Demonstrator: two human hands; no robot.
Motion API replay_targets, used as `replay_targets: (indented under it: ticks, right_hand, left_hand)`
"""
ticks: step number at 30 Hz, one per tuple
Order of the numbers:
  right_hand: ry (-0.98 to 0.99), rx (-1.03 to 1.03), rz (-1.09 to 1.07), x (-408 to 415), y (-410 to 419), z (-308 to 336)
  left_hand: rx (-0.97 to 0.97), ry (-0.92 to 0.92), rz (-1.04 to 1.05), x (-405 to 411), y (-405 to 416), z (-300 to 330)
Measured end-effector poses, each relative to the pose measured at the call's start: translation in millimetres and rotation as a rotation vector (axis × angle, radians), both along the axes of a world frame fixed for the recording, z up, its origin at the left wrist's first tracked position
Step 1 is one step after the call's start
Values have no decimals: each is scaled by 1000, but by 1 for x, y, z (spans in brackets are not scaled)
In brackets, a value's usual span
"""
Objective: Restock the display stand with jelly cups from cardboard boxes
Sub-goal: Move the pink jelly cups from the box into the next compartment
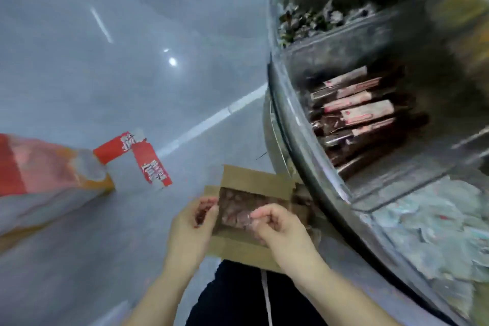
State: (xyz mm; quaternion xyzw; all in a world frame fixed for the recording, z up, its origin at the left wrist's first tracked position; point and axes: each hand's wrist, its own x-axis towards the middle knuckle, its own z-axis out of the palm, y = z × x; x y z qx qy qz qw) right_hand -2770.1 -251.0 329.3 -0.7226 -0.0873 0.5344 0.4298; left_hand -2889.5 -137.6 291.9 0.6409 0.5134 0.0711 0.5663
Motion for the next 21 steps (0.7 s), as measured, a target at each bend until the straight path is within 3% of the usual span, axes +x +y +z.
replay_targets:
  ticks: [3,5,8,10,14,18,21]
  right_hand:
    - [43,-329,217,-35,-11,-134]
    - [-41,-507,424,-46,-27,-219]
    - [-142,-675,727,-40,-42,-322]
    - [-195,-735,833,-27,-41,-374]
    - [-321,-727,862,-10,-37,-463]
    - [-223,-873,860,-18,-43,-522]
    - [-170,-915,700,-37,-50,-545]
  left_hand:
    - [-136,205,-80,-39,-8,-99]
    - [-227,303,-191,-51,-16,-168]
    - [-358,377,-303,-43,-27,-269]
    - [-337,488,-474,-31,-27,-331]
    - [-178,571,-712,-7,-25,-428]
    - [-133,658,-917,6,-32,-494]
    - [-3,673,-1025,3,-44,-518]
